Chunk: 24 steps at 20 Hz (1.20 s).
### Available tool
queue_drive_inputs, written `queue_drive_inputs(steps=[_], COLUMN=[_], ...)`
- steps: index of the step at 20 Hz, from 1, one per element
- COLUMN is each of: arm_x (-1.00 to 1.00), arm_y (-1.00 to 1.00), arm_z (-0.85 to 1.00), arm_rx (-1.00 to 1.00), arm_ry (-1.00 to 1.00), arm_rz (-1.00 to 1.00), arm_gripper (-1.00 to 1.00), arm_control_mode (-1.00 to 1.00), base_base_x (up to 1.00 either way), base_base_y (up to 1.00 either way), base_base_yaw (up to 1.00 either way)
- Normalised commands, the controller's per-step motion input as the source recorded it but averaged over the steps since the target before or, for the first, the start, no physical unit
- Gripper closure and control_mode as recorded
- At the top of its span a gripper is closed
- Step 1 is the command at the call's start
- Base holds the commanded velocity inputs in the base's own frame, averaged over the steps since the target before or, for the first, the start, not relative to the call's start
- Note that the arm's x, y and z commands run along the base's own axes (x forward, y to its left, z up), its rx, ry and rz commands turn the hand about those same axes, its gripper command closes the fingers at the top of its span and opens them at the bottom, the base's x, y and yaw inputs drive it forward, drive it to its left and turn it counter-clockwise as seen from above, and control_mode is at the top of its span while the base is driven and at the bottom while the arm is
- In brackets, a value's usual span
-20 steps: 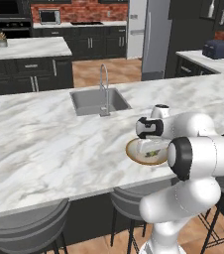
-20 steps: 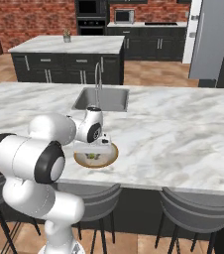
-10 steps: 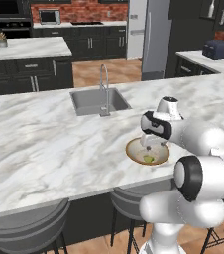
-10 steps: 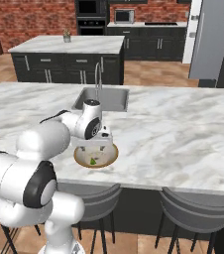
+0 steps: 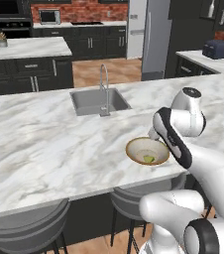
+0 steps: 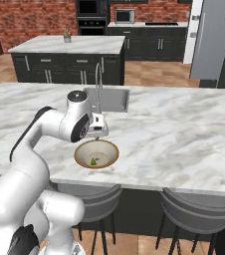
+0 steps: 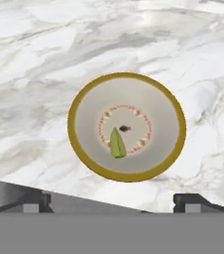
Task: There is a bowl on the dining counter. Grab a lemon wedge from the fridge and place it in the bowl. Then get the liquor bottle and glass cup from the cabinet and place them next to the bowl.
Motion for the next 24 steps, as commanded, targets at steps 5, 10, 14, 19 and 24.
queue_drive_inputs(steps=[5,10,14,19,24], arm_x=[-0.76,-0.77,-0.8,-0.81,-0.8], arm_y=[0.0,0.0,0.0,0.03,0.08], arm_z=[0.92,0.72,0.69,0.27,-0.01], arm_rx=[0.0,0.03,0.1,0.06,-0.01], arm_ry=[0.1,0.26,0.27,0.22,0.01], arm_rz=[-0.04,-0.14,-0.15,-0.12,-0.02], arm_gripper=[-1.0,-1.0,-1.0,-1.0,-1.0], arm_control_mode=[-1.0,-1.0,-1.0,-1.0,-1.0], base_base_x=[0.0,0.0,0.0,0.0,0.0], base_base_y=[0.0,0.0,0.0,0.0,0.0], base_base_yaw=[0.0,0.0,0.0,0.0,0.0])
